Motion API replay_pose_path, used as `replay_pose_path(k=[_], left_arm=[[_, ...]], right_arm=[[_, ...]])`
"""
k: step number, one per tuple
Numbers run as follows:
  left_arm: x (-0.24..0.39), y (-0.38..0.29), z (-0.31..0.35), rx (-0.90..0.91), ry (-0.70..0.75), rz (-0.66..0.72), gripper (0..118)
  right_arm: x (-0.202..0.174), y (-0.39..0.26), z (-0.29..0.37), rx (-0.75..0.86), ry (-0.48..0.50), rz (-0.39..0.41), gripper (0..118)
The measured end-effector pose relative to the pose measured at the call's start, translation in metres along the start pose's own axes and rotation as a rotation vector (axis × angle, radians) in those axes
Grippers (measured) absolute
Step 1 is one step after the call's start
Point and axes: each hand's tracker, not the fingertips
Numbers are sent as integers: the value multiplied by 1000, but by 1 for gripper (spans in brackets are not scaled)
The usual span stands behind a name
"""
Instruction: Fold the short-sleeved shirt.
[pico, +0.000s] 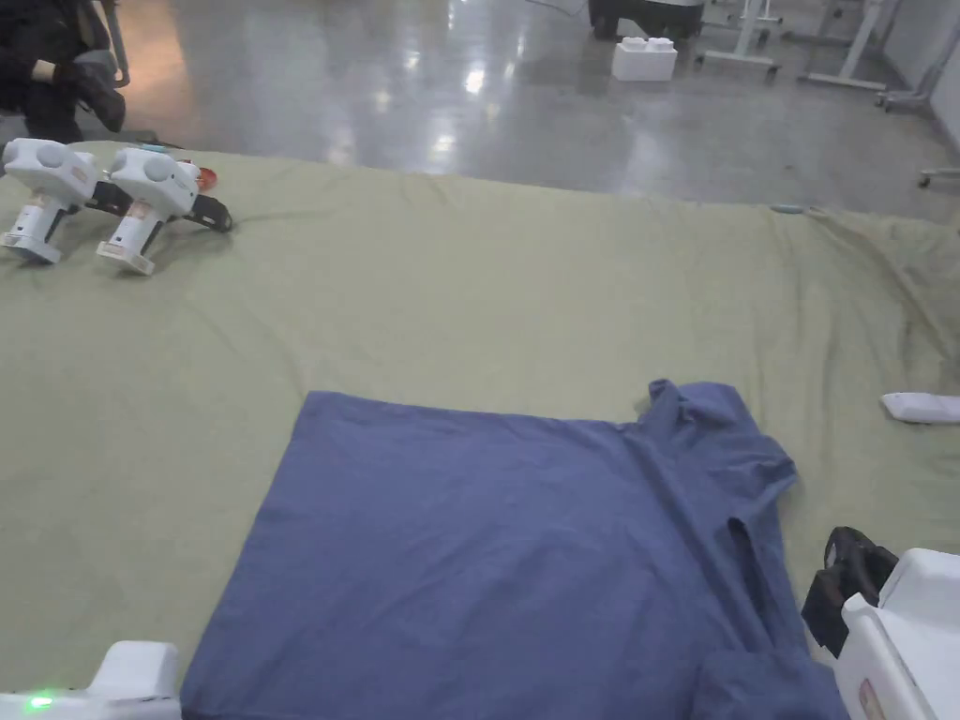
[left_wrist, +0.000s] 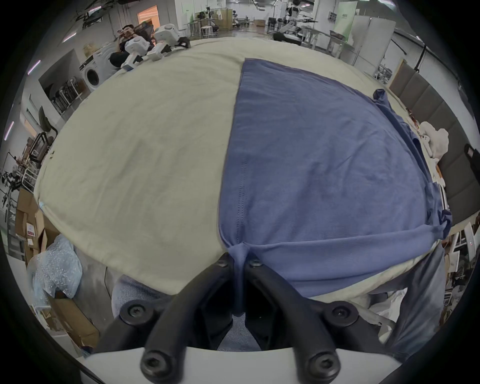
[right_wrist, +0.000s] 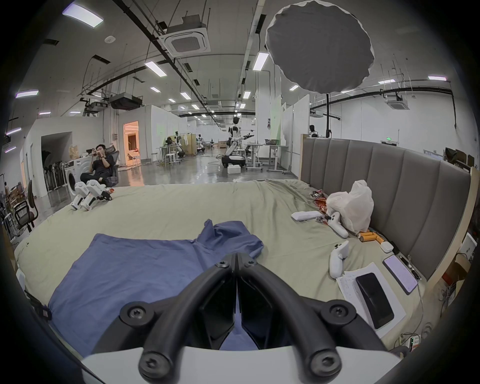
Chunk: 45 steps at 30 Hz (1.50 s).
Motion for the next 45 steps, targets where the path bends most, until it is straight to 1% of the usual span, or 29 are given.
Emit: replay_pose_path(k=[2,4,5,6,7,8,9,12,15,20,22,23,25,26,27,28,29,30,31,36,40,43,45], left_arm=[[-5,-2,2,3,-2,-8,2],[-8,-4,7,16,-16,-4,1],[-9,-4,10,24,-25,2,1],[-10,-5,13,29,-30,4,1],[-11,-5,16,35,-33,4,1],[-12,-5,19,45,-36,7,1],[-13,-5,21,52,-40,11,1],[-12,-4,26,63,-46,14,1],[-11,-3,23,63,-41,2,1],[-9,-3,18,53,-33,-6,1],[-10,-4,17,50,-34,-4,1],[-10,-4,16,49,-34,-1,1],[-10,-4,16,46,-36,3,1],[-10,-4,15,44,-36,2,1],[-10,-5,15,43,-36,1,1],[-9,-5,14,43,-36,2,1],[-9,-5,14,41,-36,5,1],[-9,-5,14,41,-36,5,1],[-9,-5,14,41,-36,5,1],[-12,-4,21,63,-43,12,1],[-15,8,35,135,-78,36,1],[-16,26,41,188,-94,36,1],[-14,42,42,216,-94,28,1]], right_arm=[[14,2,4,-41,4,13,1],[28,2,9,-108,12,31,7],[35,1,10,-165,-9,55,18],[42,-1,12,-215,-12,66,44],[50,-4,13,-275,-10,77,64],[59,-10,15,-344,-19,92,75],[65,-15,16,-391,-20,92,78],[81,-36,24,-489,-33,76,78],[88,-58,25,-586,-16,71,78],[82,-90,13,-733,25,74,77],[78,-99,6,-783,56,83,74],[76,-103,3,-793,59,73,70],[74,-109,-2,-821,79,39,50],[74,-111,-2,-820,102,11,39],[74,-112,-2,-800,123,-17,23],[73,-111,-1,-804,112,-1,13],[70,-110,0,-803,118,7,12],[67,-109,0,-801,103,46,11],[65,-108,1,-797,109,75,10],[60,-91,15,-766,103,120,8],[65,-63,21,-683,107,82,8],[66,-39,14,-617,110,59,8],[64,-21,4,-591,114,56,9]])
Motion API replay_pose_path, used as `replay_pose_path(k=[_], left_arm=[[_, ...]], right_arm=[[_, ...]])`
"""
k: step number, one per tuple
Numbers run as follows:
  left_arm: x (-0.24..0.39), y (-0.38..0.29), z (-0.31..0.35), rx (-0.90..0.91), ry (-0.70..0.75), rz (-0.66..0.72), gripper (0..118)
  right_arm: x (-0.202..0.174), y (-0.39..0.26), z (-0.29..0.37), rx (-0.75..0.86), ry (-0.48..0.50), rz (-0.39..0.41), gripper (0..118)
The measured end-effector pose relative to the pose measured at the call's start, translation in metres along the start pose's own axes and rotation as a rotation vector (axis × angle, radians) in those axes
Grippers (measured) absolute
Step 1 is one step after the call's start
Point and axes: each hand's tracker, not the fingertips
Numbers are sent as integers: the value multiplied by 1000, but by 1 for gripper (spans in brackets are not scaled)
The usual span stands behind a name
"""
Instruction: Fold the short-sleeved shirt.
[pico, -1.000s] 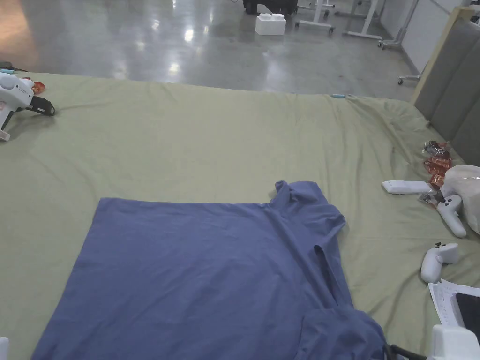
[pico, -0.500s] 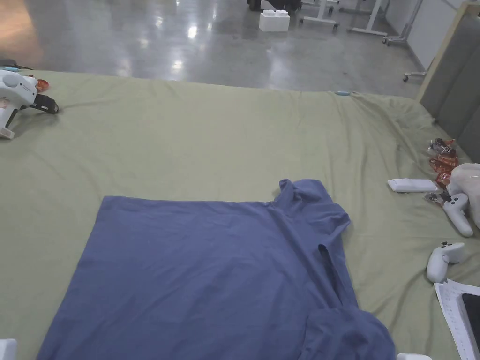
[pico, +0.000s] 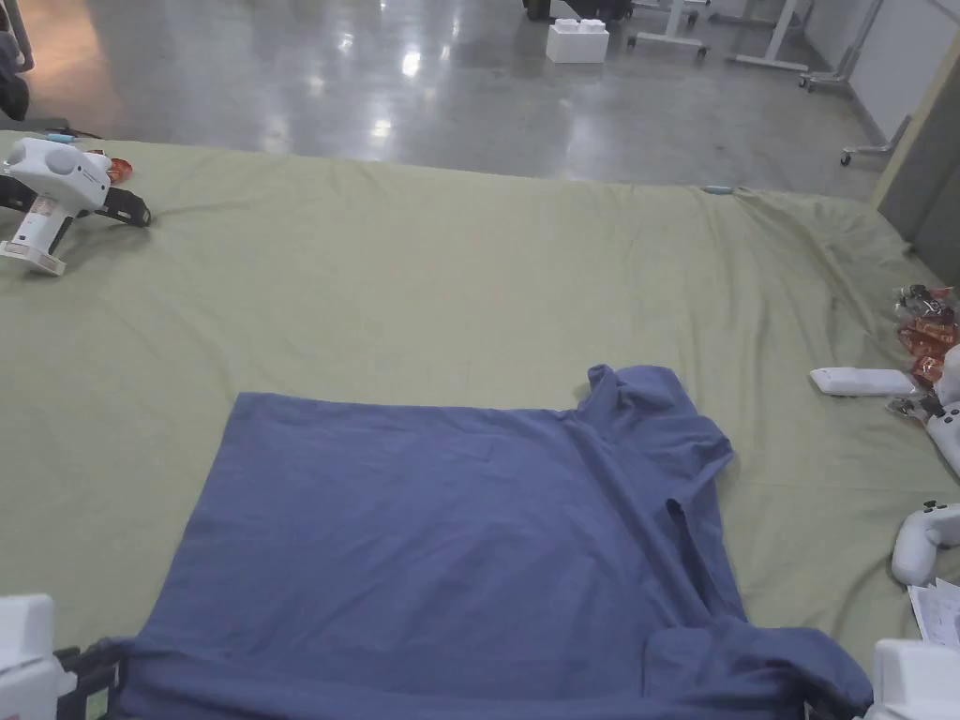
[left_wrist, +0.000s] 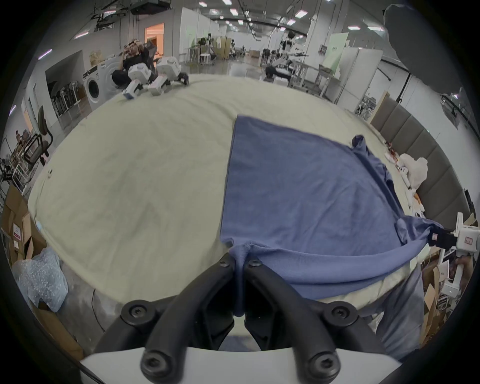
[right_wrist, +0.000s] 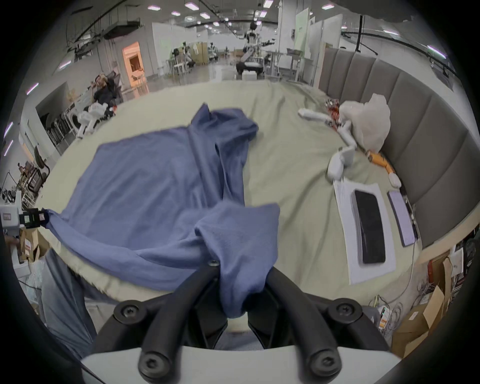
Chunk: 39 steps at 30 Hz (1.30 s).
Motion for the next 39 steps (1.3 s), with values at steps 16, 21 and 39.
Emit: replay_pose_path(k=[16,21,39], left_arm=[[-4,111,-99,57,1,77,1],[2,116,-129,23,30,63,2],[57,95,-54,357,32,-47,46]], right_arm=[[2,120,-112,31,0,-56,9],[4,126,-145,0,-2,-59,10],[-57,94,-58,522,-31,-30,73]])
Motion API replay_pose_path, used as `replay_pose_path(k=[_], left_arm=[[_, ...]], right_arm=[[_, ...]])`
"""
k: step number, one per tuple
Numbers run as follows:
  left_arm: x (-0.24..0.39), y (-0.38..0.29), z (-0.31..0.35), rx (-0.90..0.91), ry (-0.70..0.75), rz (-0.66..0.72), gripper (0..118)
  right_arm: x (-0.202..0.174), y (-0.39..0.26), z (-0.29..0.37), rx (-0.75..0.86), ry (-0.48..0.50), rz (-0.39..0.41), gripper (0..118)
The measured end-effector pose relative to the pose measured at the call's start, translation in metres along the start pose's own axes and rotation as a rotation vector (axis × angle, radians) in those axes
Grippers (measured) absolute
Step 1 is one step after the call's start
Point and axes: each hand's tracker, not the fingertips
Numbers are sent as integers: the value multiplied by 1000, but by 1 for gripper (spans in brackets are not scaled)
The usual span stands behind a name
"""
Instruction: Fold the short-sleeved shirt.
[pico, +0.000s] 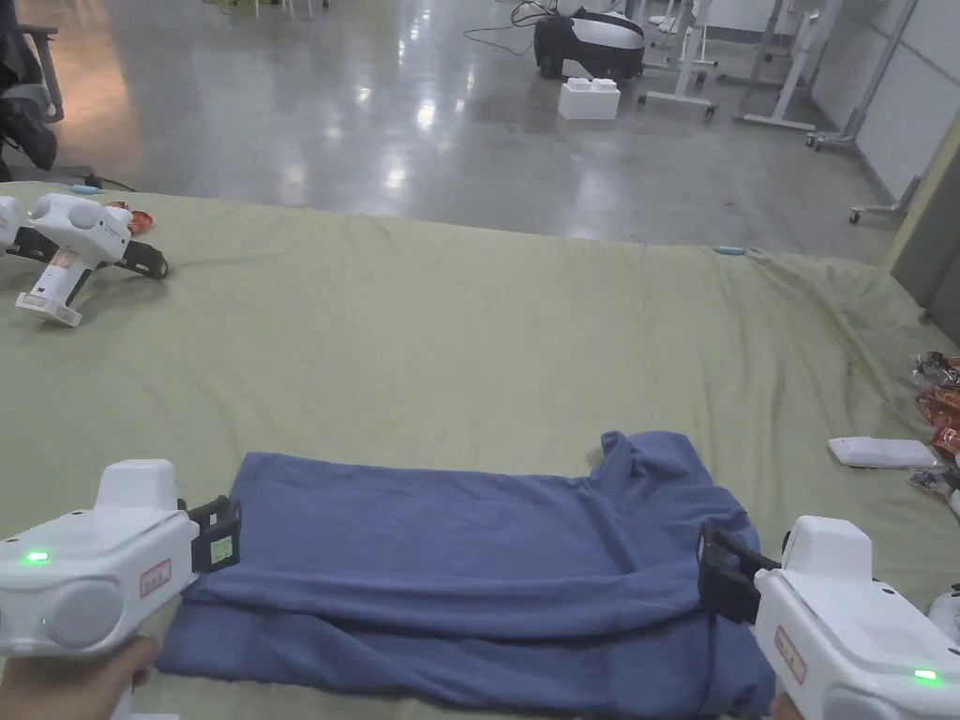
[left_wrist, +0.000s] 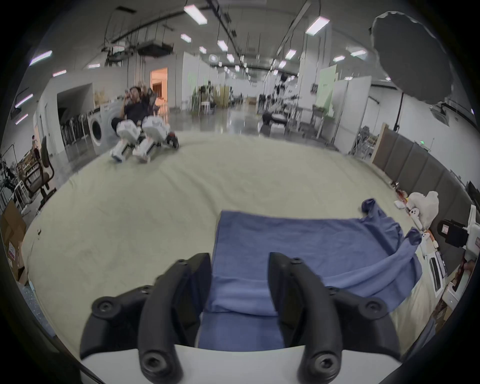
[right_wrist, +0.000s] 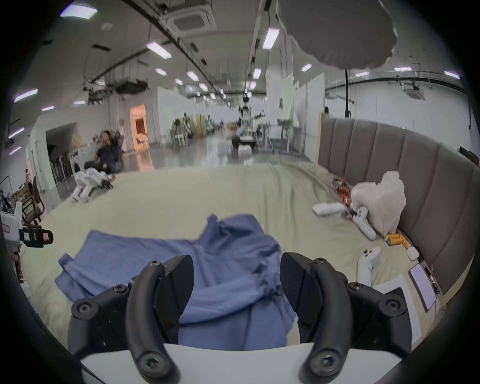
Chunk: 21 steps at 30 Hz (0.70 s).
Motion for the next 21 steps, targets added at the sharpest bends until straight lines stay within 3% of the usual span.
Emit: replay_pose_path(k=[2,6,15,21], left_arm=[[-1,-4,8,67,7,4,32],[16,-11,42,185,-8,5,1],[19,-20,79,299,18,-60,0],[-28,-35,33,-42,40,52,0]], right_arm=[[-13,-1,17,75,8,2,63],[-37,-2,44,178,0,10,6],[-59,-4,71,278,-5,31,0],[-54,-14,63,206,1,28,0]])
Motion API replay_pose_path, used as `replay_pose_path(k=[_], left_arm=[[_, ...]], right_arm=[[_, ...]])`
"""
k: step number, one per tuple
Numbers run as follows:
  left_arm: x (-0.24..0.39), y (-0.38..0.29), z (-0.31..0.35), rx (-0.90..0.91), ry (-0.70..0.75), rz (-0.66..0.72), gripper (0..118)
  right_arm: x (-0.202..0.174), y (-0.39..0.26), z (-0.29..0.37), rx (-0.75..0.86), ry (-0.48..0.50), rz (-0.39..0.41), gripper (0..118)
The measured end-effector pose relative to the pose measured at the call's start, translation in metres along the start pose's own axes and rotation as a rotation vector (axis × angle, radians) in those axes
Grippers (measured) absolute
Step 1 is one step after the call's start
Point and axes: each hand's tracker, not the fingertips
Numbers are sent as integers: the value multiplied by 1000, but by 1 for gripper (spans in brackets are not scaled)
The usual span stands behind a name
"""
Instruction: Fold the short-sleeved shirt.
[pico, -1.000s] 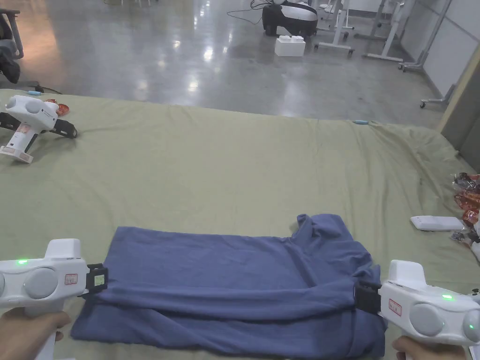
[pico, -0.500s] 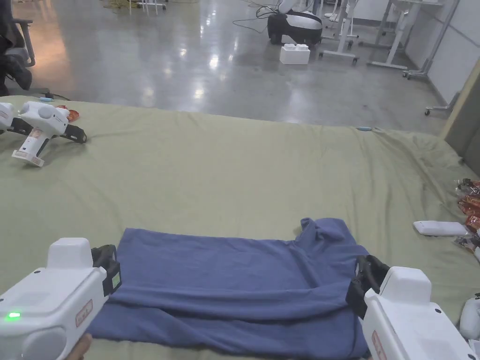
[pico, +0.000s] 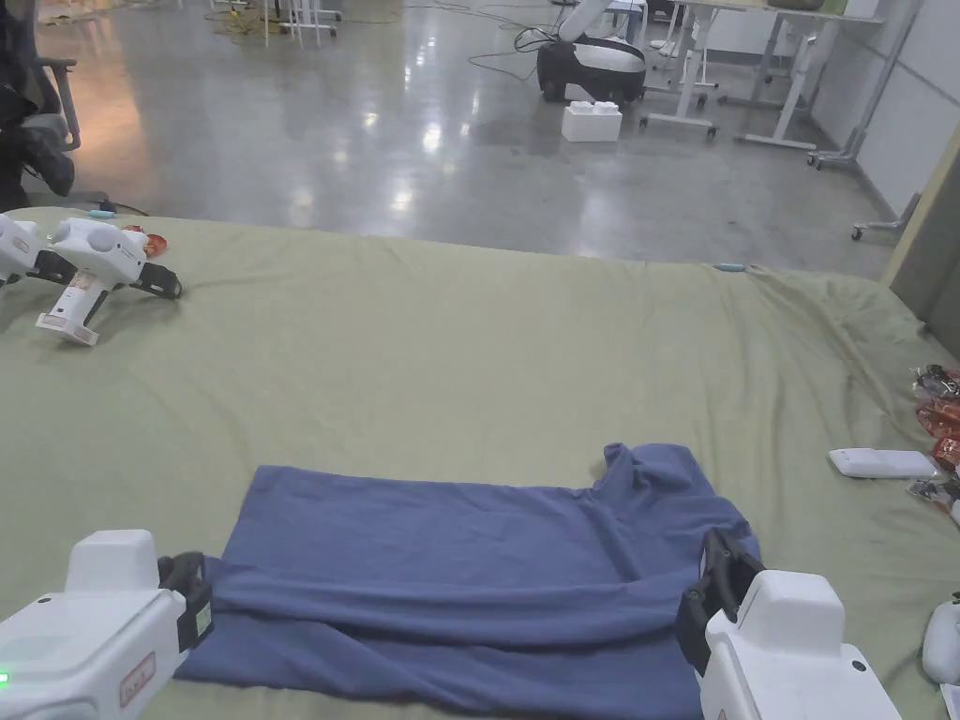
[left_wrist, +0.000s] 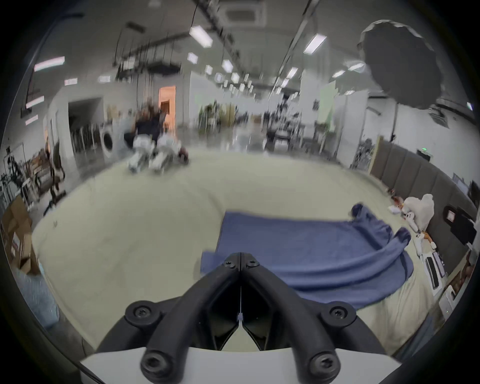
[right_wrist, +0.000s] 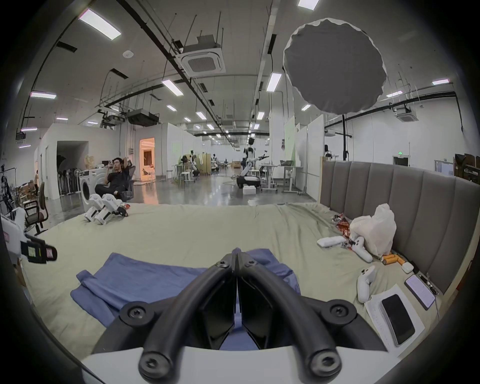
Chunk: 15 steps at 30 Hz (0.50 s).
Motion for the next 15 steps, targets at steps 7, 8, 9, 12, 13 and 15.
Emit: replay_pose_path(k=[7,8,9,12,13,15], left_arm=[[-39,1,-64,-275,-9,41,19],[-32,2,-63,-296,-7,51,30],[-32,2,-69,-309,-6,55,46],[-25,-2,-86,-459,21,29,67],[-22,-6,-92,-503,24,12,67],[-16,-14,-98,-539,42,2,67]], right_arm=[[13,-15,-6,-82,-13,-5,0],[14,-16,-6,-90,-16,-4,0],[16,-17,-7,-96,-20,-1,0],[22,-21,-7,-118,-32,-3,0],[24,-22,-7,-125,-36,-6,0],[29,-25,-7,-144,-44,-9,0]])
